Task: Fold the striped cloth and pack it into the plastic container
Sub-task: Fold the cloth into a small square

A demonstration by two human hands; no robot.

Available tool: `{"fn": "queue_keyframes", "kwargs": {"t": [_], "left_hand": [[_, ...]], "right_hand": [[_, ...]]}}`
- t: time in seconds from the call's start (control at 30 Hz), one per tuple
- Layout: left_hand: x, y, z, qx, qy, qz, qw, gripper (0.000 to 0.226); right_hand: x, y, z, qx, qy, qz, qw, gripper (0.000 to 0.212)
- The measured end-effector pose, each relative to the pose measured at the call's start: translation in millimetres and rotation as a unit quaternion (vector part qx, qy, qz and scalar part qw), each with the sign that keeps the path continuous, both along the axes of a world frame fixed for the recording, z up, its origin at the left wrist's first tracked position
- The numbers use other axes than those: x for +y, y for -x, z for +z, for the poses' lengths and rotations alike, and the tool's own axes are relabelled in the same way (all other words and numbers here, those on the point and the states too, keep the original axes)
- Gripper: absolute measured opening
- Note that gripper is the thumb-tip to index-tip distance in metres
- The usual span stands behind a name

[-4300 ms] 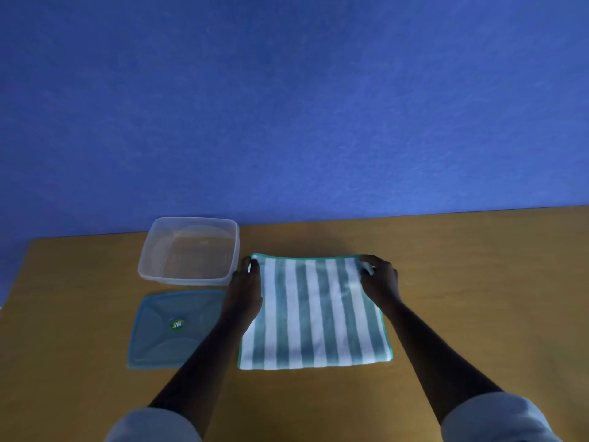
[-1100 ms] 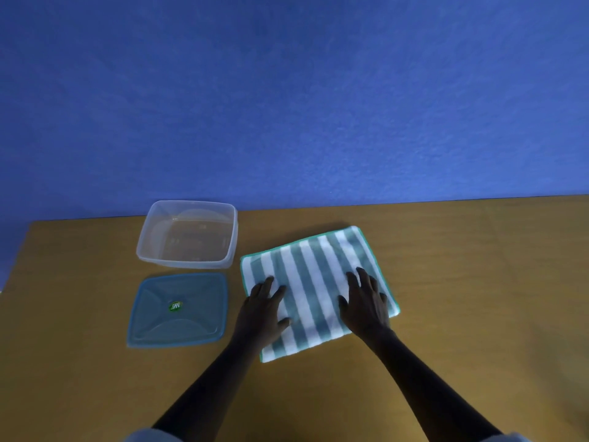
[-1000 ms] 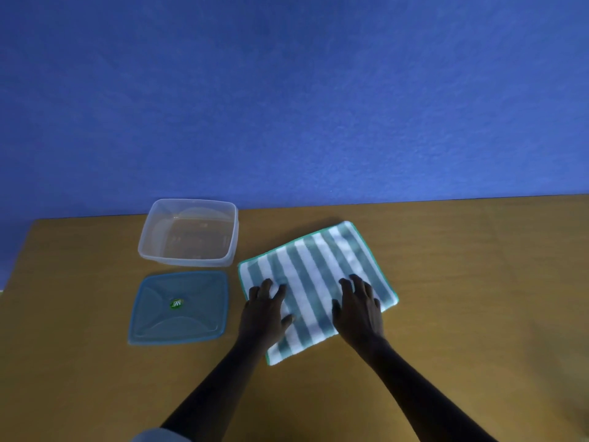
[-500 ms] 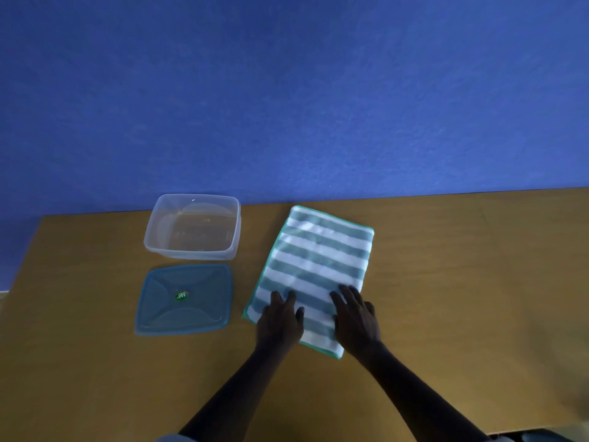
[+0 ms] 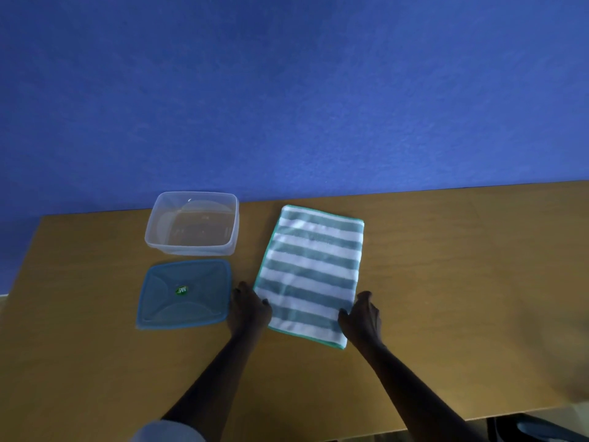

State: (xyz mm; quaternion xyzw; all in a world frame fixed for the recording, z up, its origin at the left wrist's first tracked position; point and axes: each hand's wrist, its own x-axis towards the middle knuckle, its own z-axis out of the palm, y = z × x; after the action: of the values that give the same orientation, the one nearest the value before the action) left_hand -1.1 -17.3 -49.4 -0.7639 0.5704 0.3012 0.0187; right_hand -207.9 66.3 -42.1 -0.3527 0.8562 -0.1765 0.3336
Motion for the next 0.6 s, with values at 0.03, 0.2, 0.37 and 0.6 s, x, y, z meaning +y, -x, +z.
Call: {"fn": "queue_keyframes", "kwargs": {"t": [0.03, 0.2, 0.37, 0.6], "left_hand": [[-1, -1, -1, 0.005, -0.011, 0.012, 1.000, 0.057], [-4, -13, -3, 0.012, -0.069, 0.020, 0.997, 0.056], [-3, -25, -6, 0.103, -0.056, 0.058, 0.991, 0.050], [-2, -33, -9, 0.323, -0.025, 0.213, 0.922, 0.025]], "right_hand": [[0, -1, 0, -0.006, -0.010, -0.010, 1.000, 0.029], [8, -1, -5, -0.048, -0.018, -0.051, 0.997, 0.034], [19, 6, -1, -0.146, 0.067, -0.143, 0.977, 0.045], [30, 29, 2, -0.355, 0.048, -0.096, 0.929, 0.035]]}}
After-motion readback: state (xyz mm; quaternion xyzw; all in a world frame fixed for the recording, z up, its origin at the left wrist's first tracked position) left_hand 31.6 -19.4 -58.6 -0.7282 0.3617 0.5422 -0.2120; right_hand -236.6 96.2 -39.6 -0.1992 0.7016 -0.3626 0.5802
